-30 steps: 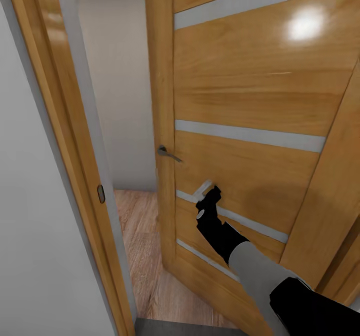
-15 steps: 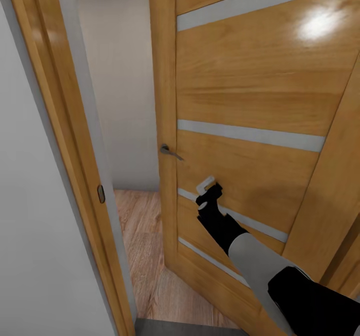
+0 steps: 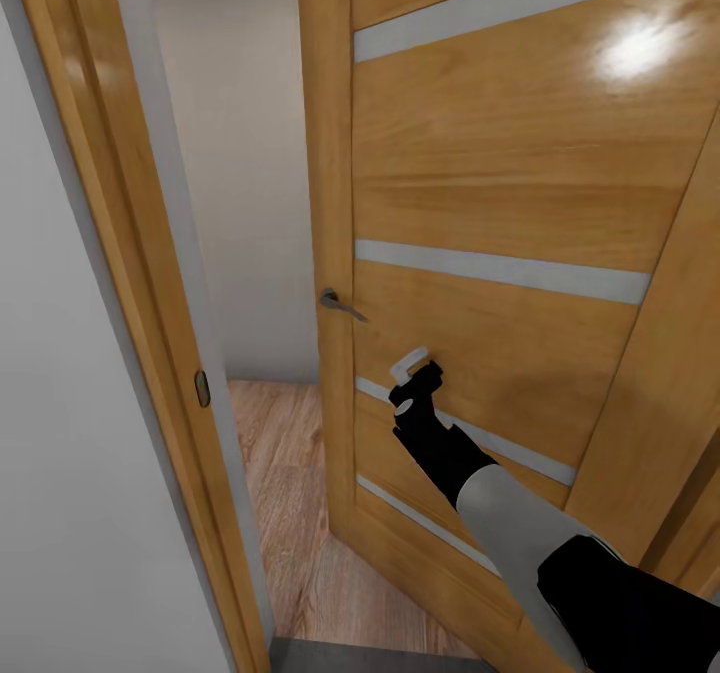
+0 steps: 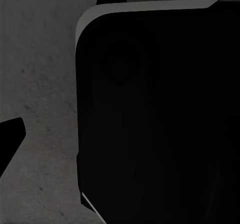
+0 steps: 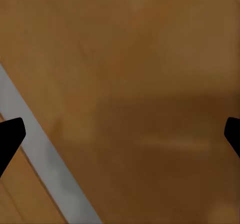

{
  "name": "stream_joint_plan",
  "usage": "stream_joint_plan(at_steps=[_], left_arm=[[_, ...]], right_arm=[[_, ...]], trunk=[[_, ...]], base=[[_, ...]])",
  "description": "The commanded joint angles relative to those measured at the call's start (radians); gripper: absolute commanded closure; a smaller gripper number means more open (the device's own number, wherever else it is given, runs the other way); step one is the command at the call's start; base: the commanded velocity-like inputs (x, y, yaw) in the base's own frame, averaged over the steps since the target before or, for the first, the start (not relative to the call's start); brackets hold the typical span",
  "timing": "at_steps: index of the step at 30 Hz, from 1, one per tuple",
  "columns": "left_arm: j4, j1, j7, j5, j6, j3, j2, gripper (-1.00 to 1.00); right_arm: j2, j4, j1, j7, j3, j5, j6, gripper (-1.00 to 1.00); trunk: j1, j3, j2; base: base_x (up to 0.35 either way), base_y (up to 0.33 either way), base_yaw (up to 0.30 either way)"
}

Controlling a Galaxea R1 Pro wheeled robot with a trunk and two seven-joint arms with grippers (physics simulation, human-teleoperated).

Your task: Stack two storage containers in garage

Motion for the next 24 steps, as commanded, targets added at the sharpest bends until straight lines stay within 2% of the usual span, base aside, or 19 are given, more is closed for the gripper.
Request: stream_joint_plan(at_steps=[1, 18, 24], left_arm=[[0.0, 0.0, 0.0, 0.002, -0.001, 0.0, 0.0, -1.0], [-0.012, 0.0, 0.001, 0.001, -0.001, -0.003, -0.003, -1.0], [-0.013, 0.0, 0.003, 0.005, -0.001, 0.002, 0.0, -1.0]], right_arm=[[0.0, 0.0, -0.001, -0.001, 0.004, 0.007, 0.009, -1.0], [0.0, -0.013, -0.001, -0.003, 0.012, 0.012, 0.049, -1.0], [0.0, -0.037, -0.001, -0.027, 0.013, 0.013, 0.061, -1.0]], trunk=[[0.0, -0.001, -0.001], [0.0, -0.001, -0.001], [0.0, -0.001, -0.001]], base=[[0.0, 0.0, 0.0], [0.0, 0.0, 0.0], [0.0, 0.0, 0.0]])
